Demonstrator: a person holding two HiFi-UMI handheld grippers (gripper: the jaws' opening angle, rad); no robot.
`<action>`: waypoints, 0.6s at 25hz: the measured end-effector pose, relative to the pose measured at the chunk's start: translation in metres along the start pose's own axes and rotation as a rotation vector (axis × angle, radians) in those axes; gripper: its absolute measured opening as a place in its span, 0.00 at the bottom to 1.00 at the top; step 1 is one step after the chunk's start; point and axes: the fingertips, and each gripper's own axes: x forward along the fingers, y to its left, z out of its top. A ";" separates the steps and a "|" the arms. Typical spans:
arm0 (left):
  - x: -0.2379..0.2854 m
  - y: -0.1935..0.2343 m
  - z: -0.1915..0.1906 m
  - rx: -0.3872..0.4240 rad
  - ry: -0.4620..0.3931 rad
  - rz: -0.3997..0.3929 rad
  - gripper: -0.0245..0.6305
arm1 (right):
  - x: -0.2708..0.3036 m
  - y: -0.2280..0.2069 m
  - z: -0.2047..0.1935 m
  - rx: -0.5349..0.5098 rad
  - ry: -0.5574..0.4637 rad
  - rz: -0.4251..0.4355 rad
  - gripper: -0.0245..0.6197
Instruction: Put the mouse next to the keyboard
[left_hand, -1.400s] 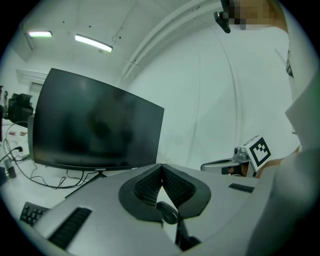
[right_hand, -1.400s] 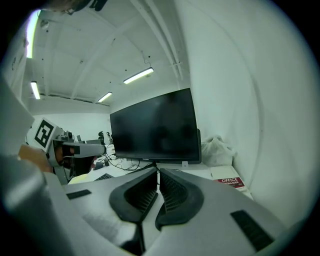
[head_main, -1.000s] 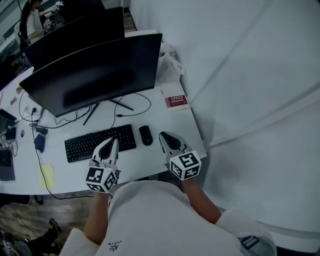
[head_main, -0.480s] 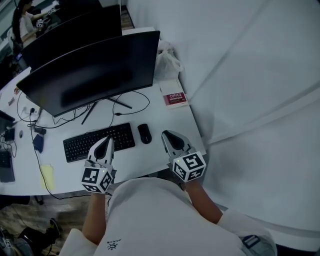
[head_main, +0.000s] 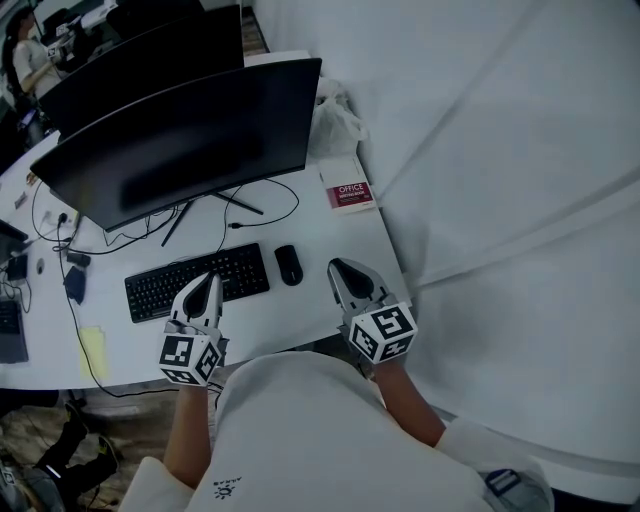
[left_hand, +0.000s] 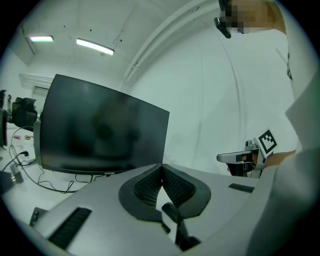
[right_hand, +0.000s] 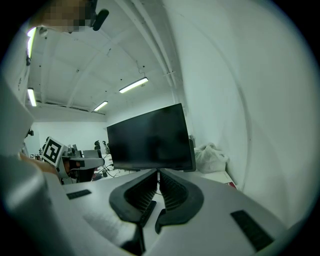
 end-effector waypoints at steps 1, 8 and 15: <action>0.000 0.000 0.000 -0.003 0.000 0.001 0.05 | 0.000 0.000 -0.001 -0.001 0.003 -0.002 0.08; 0.004 -0.001 -0.004 -0.006 0.005 -0.001 0.05 | 0.000 -0.004 -0.005 0.001 0.011 -0.007 0.08; 0.005 -0.002 -0.004 -0.007 0.010 -0.006 0.05 | 0.000 -0.003 -0.006 -0.002 0.018 -0.009 0.08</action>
